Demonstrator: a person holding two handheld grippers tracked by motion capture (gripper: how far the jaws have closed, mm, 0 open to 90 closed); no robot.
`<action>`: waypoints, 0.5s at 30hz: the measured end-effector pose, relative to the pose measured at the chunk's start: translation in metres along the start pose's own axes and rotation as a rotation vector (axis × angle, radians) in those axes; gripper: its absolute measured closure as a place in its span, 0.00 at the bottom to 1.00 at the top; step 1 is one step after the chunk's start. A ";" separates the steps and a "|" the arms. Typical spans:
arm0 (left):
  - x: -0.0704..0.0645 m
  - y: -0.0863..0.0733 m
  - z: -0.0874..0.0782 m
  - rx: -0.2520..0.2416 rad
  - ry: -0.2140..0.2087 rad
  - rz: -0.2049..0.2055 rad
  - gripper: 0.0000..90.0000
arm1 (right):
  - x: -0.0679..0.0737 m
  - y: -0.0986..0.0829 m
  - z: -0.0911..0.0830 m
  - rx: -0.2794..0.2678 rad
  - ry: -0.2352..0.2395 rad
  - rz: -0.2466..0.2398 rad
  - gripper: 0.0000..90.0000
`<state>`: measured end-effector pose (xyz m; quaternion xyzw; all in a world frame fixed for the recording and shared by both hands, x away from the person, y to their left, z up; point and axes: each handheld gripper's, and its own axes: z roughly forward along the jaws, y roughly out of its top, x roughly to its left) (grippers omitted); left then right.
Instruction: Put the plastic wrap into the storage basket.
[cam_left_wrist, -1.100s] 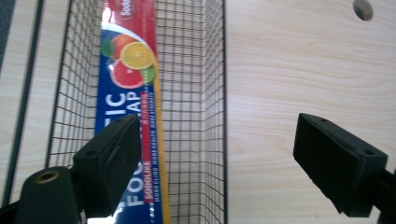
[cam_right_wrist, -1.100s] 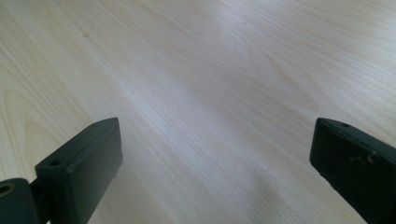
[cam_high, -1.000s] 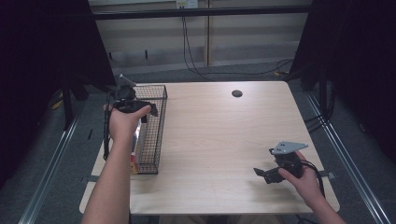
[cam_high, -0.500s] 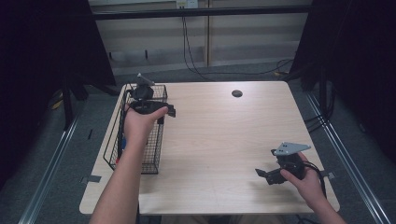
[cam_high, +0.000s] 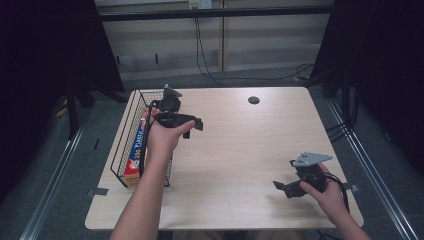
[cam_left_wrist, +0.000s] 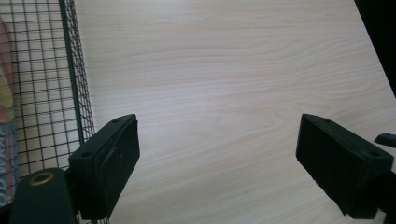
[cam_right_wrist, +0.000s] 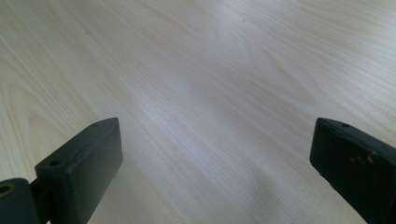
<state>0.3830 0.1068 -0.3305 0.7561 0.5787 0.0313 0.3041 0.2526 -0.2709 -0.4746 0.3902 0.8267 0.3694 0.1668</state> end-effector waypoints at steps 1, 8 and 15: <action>-0.002 -0.001 0.002 -0.003 -0.002 0.003 0.15 | 0.000 0.000 0.000 -0.001 0.000 0.003 0.03; -0.013 -0.006 0.011 -0.001 -0.017 0.025 0.16 | 0.000 0.000 0.000 -0.004 0.001 -0.005 0.03; -0.019 -0.013 0.019 0.003 -0.033 0.041 0.16 | 0.001 0.000 -0.001 -0.002 0.003 0.000 0.03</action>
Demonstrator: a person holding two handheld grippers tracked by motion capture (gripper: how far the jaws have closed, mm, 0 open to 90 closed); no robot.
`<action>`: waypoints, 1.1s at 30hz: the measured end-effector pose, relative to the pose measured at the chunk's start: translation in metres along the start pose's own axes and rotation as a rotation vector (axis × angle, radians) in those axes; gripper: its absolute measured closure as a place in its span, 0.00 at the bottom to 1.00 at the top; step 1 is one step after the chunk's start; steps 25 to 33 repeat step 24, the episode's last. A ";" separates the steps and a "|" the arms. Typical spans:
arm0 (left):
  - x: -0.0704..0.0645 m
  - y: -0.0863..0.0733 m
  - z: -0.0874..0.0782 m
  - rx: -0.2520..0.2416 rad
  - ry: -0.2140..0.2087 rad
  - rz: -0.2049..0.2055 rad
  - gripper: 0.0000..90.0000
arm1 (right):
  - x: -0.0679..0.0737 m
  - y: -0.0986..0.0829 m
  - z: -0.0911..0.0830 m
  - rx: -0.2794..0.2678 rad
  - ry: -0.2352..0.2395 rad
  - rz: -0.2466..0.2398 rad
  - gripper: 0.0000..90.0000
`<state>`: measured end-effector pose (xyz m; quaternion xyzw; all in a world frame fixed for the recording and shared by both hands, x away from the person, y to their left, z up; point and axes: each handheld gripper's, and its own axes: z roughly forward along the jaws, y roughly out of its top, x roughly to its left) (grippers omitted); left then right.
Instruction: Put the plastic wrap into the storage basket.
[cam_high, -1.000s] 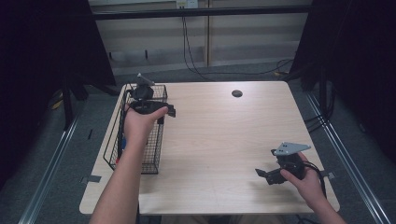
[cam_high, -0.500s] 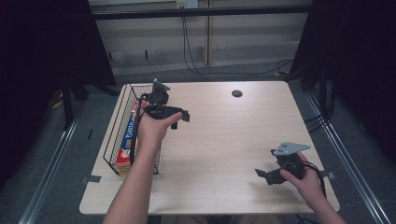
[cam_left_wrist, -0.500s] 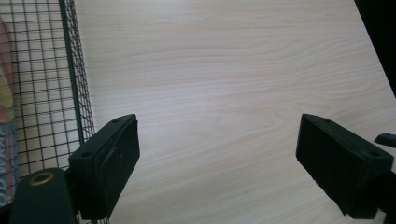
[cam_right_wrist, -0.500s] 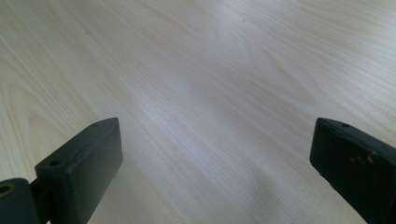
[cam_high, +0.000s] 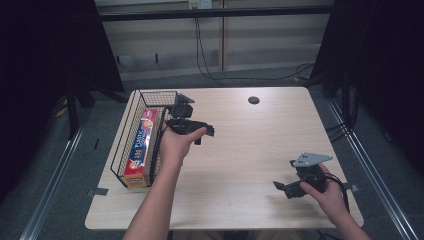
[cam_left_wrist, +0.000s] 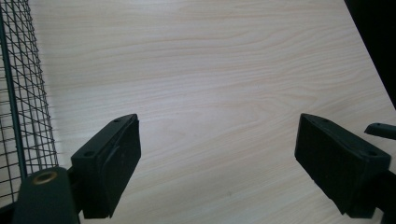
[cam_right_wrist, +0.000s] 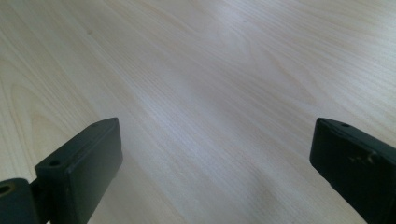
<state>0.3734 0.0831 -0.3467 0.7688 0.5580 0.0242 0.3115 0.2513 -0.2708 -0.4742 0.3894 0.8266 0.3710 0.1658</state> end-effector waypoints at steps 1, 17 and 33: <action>-0.001 -0.001 0.001 0.001 -0.005 -0.001 0.16 | 0.000 0.000 0.000 -0.001 0.001 -0.003 0.03; -0.014 -0.027 0.034 0.014 -0.053 0.024 0.17 | -0.001 -0.001 -0.001 0.004 -0.001 -0.002 0.03; -0.021 -0.049 0.052 0.010 -0.022 0.073 0.16 | -0.002 -0.004 0.000 0.023 0.004 -0.005 0.03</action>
